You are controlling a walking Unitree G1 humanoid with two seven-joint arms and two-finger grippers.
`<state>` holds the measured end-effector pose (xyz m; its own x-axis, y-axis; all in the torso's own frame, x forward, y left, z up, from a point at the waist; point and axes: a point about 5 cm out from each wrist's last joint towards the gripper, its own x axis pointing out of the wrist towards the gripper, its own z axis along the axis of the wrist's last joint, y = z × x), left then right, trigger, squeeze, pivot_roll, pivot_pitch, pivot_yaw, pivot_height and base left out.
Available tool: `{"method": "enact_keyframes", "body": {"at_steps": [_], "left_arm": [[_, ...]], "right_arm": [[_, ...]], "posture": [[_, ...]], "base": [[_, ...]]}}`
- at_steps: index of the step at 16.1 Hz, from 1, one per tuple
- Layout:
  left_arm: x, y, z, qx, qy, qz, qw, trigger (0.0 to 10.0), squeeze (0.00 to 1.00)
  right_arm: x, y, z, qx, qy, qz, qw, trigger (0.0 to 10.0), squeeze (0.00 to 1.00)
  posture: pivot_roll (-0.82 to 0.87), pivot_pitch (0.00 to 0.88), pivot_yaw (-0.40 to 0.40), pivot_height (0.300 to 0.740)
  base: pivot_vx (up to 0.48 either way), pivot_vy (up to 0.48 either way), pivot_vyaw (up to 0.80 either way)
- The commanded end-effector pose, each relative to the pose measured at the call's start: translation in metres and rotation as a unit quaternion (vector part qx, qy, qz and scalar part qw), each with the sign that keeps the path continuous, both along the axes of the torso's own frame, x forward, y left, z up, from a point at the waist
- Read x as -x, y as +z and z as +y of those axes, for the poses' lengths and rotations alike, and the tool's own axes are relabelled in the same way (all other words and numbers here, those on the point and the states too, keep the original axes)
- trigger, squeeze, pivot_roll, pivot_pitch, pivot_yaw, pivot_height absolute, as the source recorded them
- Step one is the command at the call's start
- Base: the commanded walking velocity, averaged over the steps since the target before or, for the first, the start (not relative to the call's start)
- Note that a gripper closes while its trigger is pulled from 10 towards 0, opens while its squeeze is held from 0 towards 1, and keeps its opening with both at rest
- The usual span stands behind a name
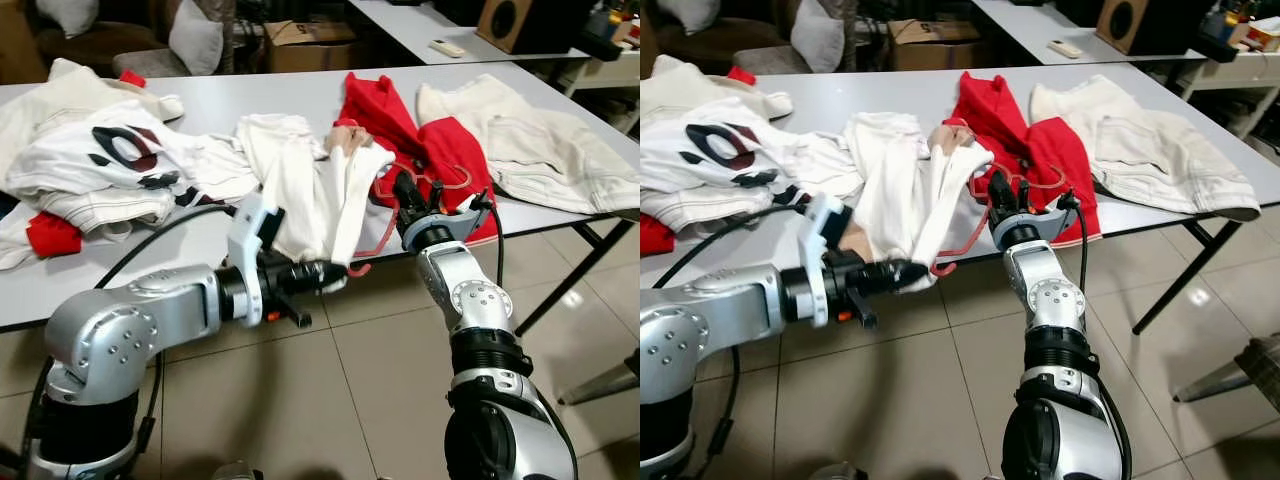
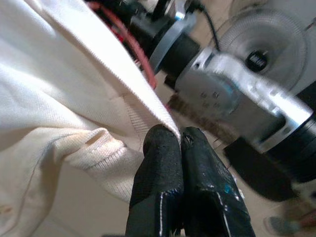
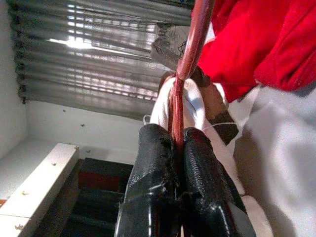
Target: Hang hanger
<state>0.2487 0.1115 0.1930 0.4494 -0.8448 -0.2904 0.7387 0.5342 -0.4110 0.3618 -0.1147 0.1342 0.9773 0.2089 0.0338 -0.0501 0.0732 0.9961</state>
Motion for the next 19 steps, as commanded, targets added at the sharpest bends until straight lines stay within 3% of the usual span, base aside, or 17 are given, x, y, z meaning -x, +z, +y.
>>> {"method": "enact_keyframes", "body": {"at_steps": [1, 2, 5, 8, 10, 11, 14, 16, 17, 19], "left_arm": [[-0.003, -0.003, -0.001, -0.012, 0.015, -0.011, 1.0, 0.0, 0.0], [-0.006, -0.002, 0.003, -0.011, 0.031, -0.013, 0.999, 0.0, 0.0], [0.0, 0.013, -0.004, 0.03, -0.005, -0.027, 0.999, 0.0, 0.0], [0.008, 0.017, -0.035, 0.082, -0.061, -0.002, 0.995, 0.0, 0.0], [0.011, 0.016, -0.05, 0.09, -0.084, 0.006, 0.992, 0.0, 0.0], [0.008, 0.024, -0.062, 0.115, -0.094, -0.001, 0.989, 0.0, 0.0], [-0.003, 0.038, -0.069, 0.15, -0.072, -0.014, 0.986, 0.0, 0.0], [-0.016, 0.043, -0.074, 0.169, -0.028, -0.01, 0.985, 0.0, 0.0], [-0.018, 0.041, -0.073, 0.156, -0.016, -0.007, 0.988, 0.0, 0.0], [-0.019, 0.024, -0.058, 0.045, -0.001, -0.03, 0.999, 0.5, 0.0]], "right_arm": [[-0.007, 0.028, 0.04, -0.06, 0.032, -0.035, 0.997, 10.0, 0.0], [-0.007, 0.027, 0.042, -0.053, 0.036, -0.033, 0.997, 10.0, 0.0], [-0.01, 0.023, 0.044, -0.012, 0.038, -0.025, 0.999, 10.0, 0.0], [-0.015, 0.025, 0.046, -0.02, 0.027, -0.016, 0.999, 10.0, 0.0], [-0.016, 0.027, 0.047, -0.022, 0.028, -0.015, 0.999, 10.0, 0.0], [-0.016, 0.026, 0.051, 0.016, 0.034, -0.02, 0.999, 10.0, 0.0], [-0.014, 0.024, 0.056, 0.024, 0.041, -0.031, 0.998, 10.0, 0.0], [-0.013, 0.023, 0.055, 0.011, 0.027, -0.026, 0.999, 10.0, 0.0], [-0.013, 0.024, 0.053, 0.005, 0.022, -0.033, 0.999, 10.0, 0.0], [-0.015, 0.029, 0.046, -0.016, 0.007, -0.049, 0.999, 10.0, 0.0]], "posture": [[0.04, 0.0, -0.085, 0.74], [0.04, 0.0, -0.086, 0.74], [0.05, 0.0, -0.09, 0.74], [0.05, 0.0, -0.094, 0.74], [0.05, 0.0, -0.091, 0.74], [0.05, 0.0, -0.087, 0.74], [0.05, 0.0, -0.085, 0.74], [0.04, 0.0, -0.082, 0.74], [0.03, 0.0, -0.079, 0.74], [0.03, 0.0, -0.084, 0.74]], "base": [[0.0, 0.0, 0.0], [0.0, 0.0, 0.0], [0.0, 0.0, 0.0], [0.0, 0.0, 0.0], [0.0, 0.0, 0.0], [0.0, 0.0, 0.0], [0.0, 0.0, 0.0], [0.0, 0.0, 0.0], [0.0, 0.0, 0.0], [0.0, 0.0, 0.0]]}}
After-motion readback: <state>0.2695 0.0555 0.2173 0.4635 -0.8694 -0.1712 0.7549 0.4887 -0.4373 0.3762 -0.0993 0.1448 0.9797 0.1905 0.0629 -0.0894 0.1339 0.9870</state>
